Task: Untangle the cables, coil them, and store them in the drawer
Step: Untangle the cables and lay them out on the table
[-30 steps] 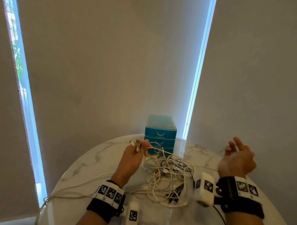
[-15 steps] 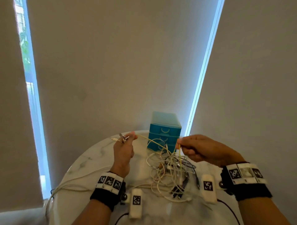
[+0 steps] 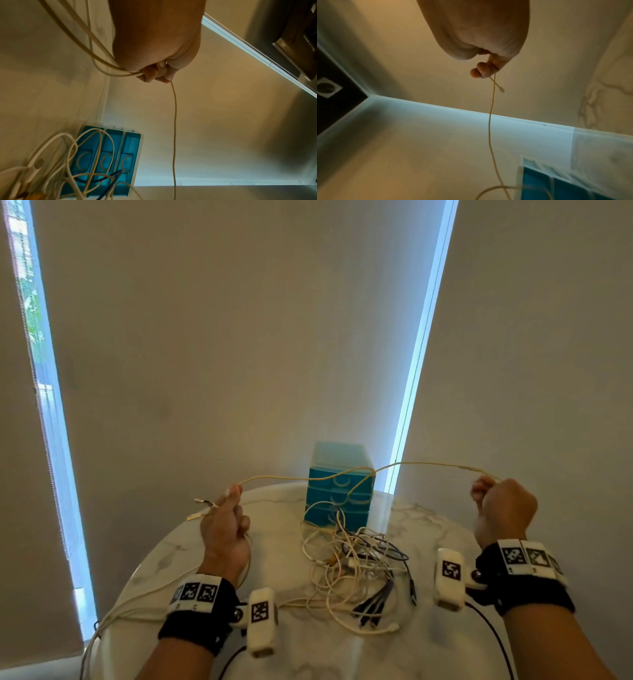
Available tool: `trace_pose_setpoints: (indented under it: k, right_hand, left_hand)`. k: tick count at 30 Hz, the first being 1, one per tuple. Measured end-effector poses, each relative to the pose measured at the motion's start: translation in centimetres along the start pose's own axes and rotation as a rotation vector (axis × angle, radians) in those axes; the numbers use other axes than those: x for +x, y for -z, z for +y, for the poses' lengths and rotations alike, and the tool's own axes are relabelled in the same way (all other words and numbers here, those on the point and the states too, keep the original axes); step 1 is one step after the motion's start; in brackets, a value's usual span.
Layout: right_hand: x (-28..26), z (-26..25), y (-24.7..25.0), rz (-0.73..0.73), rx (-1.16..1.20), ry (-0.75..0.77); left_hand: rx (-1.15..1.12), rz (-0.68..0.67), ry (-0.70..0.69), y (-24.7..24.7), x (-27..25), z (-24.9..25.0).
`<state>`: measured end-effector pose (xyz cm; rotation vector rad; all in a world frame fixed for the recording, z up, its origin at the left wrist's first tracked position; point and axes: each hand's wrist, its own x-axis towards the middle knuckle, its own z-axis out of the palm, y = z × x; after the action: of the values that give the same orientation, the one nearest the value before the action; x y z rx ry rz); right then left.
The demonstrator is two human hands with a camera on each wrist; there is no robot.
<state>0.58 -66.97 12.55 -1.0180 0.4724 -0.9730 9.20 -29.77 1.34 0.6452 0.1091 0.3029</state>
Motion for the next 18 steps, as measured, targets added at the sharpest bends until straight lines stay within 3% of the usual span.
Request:
trace_pose_setpoints:
  k: [2, 5, 8, 10, 11, 13, 14, 15, 18]
  right_hand:
    - [-0.3, 0.6, -0.6, 0.022, -0.014, -0.033]
    - [-0.3, 1.9, -1.7, -0.003, 0.02, -0.105]
    - [-0.9, 2.2, -5.2, -0.028, 0.284, -0.129]
    - [-4.1, 1.0, -8.9, -0.347, 0.369, -0.176]
    - [-6.6, 0.1, -10.7, -0.653, 0.235, -0.21]
    - [-11.4, -1.6, -12.7, -1.296, -0.248, -0.167]
    - [-12.6, -2.1, -13.4, -1.439, -0.401, -0.114]
    - [-13.0, -2.4, -13.5, -1.442, -0.43, -0.066]
    - [-11.7, -2.0, -11.7, -1.153, -0.2, -0.037]
  left_hand:
    - [0.001, 0.013, -0.009, 0.3, 0.2, 0.0]
    - [0.037, -0.087, 0.006, -0.3, -0.6, -0.5]
    - [0.063, -0.189, 0.016, -1.1, -1.5, -0.9]
    - [0.059, -0.238, 0.039, -1.3, -2.1, -1.0]
    - [0.054, -0.249, 0.054, -1.3, -2.2, -1.0]
    - [0.055, -0.264, 0.075, -1.3, -2.6, -1.0]
    - [0.057, -0.274, 0.074, -1.3, -2.6, -0.9]
    - [0.058, -0.281, 0.067, -1.4, -2.8, -0.8]
    - [0.066, -0.298, 0.029, -1.6, -3.1, -0.4]
